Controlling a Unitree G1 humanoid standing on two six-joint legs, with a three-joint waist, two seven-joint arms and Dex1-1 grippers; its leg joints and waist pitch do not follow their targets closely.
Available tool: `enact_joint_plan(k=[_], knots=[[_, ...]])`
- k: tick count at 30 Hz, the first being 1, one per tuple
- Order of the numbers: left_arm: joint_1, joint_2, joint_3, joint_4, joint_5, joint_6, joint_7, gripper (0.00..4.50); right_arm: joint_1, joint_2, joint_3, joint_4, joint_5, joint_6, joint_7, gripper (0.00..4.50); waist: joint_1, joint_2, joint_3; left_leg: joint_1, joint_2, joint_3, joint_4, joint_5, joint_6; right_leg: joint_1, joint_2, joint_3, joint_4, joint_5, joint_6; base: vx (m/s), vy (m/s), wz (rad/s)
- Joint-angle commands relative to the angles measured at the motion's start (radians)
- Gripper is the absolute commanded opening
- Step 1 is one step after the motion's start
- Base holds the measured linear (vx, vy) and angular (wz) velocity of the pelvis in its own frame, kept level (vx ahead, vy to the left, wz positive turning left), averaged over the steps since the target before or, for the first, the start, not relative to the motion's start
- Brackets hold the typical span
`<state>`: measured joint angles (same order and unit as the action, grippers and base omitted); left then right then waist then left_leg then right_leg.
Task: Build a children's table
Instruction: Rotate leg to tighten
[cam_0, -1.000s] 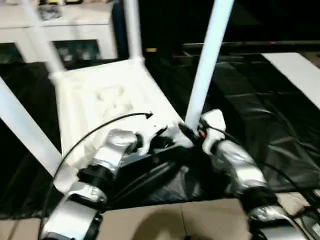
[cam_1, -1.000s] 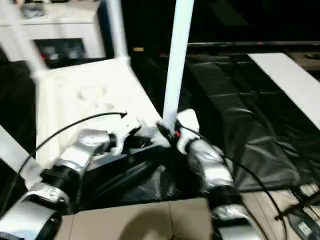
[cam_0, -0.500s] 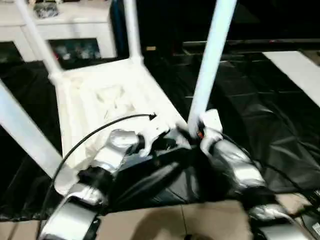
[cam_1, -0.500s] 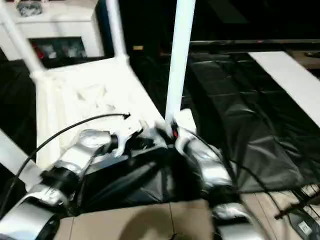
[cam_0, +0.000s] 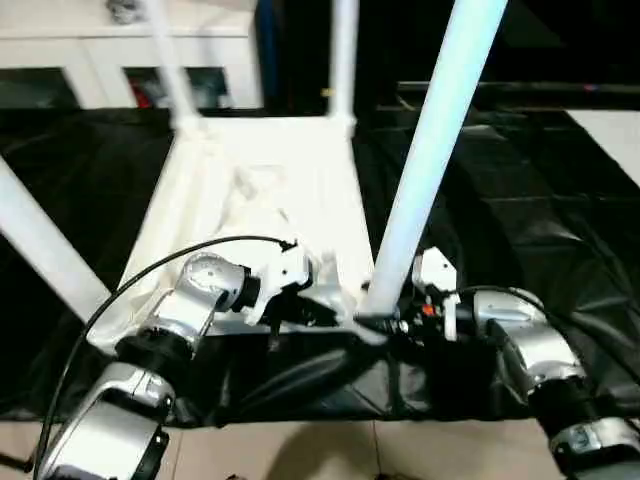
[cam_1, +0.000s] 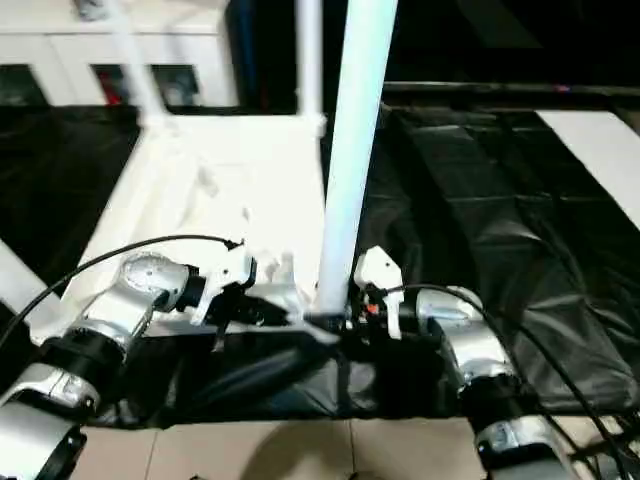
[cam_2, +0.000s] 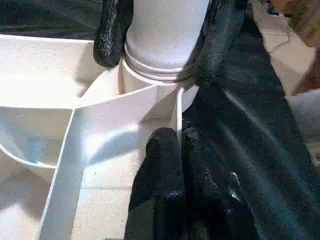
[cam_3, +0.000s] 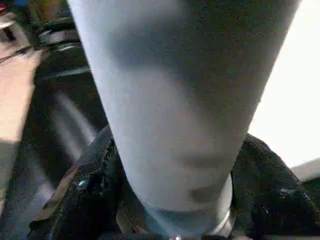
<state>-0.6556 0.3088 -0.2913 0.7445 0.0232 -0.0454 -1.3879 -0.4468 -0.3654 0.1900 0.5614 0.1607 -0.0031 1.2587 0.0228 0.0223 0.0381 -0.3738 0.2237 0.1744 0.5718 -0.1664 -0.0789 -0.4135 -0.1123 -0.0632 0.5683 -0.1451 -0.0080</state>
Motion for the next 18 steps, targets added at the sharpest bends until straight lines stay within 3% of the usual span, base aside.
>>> enact_joint_plan(k=[1,6,12,18], knots=[[-0.035,0.012,-0.010,0.019,0.011,-0.016,-0.015,0.00,-0.012,-0.007,0.034,-0.011,0.005,0.018,0.077,2.62,-0.001,-0.007,-0.063,0.012,-0.001,0.021,-0.062,-0.281,0.081,0.054,-0.007,0.017,-0.050,-0.226,-0.242,0.000,0.000,0.00],[-0.057,0.014,-0.013,0.050,0.016,-0.026,-0.040,0.00,-0.025,-0.012,0.068,-0.019,0.016,0.048,0.141,2.61,0.012,-0.007,-0.062,0.013,-0.001,0.020,-0.062,-0.290,0.064,0.052,-0.009,0.019,-0.049,-0.243,-0.235,0.000,0.000,0.00],[-0.067,0.017,-0.015,0.070,0.007,-0.030,-0.056,0.00,-0.020,-0.008,0.073,-0.025,0.021,0.058,0.165,2.61,0.012,-0.006,-0.063,0.012,-0.002,0.019,-0.062,-0.301,0.056,0.053,-0.008,0.018,-0.049,-0.252,-0.231,0.000,0.000,0.00],[-0.071,-0.004,0.015,0.086,0.001,-0.020,0.024,0.00,-0.013,0.030,0.028,-0.011,0.026,0.047,0.047,2.61,0.012,-0.002,-0.063,0.012,-0.002,0.018,-0.062,-0.299,0.053,0.054,-0.007,0.017,-0.047,-0.230,-0.239,0.000,0.000,0.00]])
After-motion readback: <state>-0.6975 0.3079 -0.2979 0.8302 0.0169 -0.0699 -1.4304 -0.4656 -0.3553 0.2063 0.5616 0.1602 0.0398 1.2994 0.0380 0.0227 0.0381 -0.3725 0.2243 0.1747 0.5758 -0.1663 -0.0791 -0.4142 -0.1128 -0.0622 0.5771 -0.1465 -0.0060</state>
